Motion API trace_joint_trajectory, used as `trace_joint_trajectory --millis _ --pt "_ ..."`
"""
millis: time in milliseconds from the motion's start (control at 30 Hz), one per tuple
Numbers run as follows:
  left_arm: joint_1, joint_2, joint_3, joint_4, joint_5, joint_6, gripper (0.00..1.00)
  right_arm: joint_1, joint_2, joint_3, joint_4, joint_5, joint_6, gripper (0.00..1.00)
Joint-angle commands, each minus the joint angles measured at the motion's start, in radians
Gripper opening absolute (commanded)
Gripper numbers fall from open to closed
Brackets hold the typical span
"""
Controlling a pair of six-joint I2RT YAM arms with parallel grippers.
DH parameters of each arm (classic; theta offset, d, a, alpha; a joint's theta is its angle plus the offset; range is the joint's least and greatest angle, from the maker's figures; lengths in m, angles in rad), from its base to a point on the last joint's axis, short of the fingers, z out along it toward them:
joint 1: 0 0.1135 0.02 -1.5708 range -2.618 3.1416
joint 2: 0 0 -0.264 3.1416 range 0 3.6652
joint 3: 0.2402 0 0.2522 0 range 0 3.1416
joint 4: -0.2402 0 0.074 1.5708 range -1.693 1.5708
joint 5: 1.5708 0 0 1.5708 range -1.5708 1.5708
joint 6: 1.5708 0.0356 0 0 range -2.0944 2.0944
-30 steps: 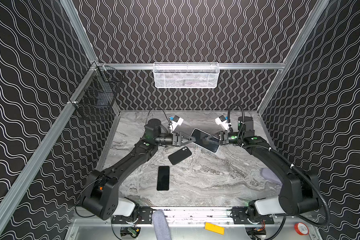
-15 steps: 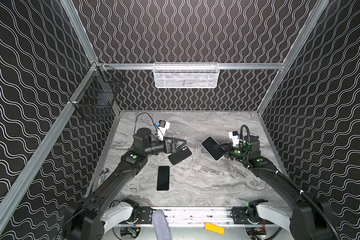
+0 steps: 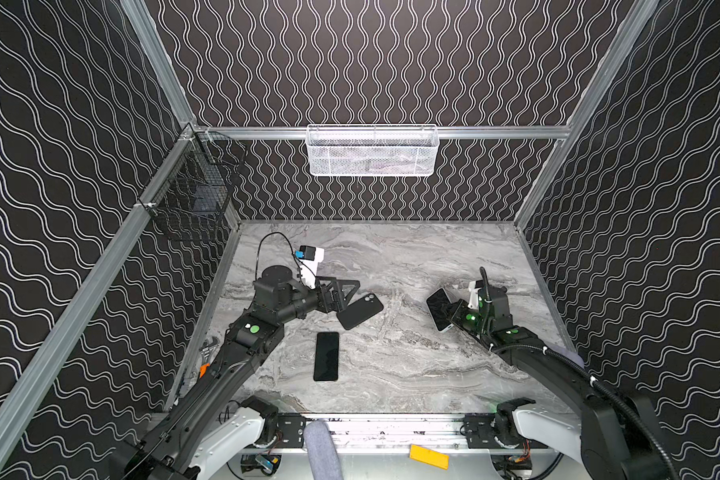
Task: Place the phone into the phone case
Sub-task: 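Lower the cased blue phone onto the table with the right gripper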
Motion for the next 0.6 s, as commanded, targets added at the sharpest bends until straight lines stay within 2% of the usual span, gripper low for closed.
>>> trace_joint_trajectory --millis 0,267,567 --pt "0.002 0.005 -0.002 -0.018 -0.037 0.032 0.99 0.013 0.026 0.001 0.070 0.075 -0.033 0.00" --pt "0.001 0.039 0.003 0.010 -0.011 0.005 0.99 0.118 0.071 0.007 0.123 0.256 -0.009 0.00" --pt "0.001 0.019 -0.002 -0.025 -0.027 0.031 0.99 0.163 0.159 0.015 0.164 0.284 0.006 0.04"
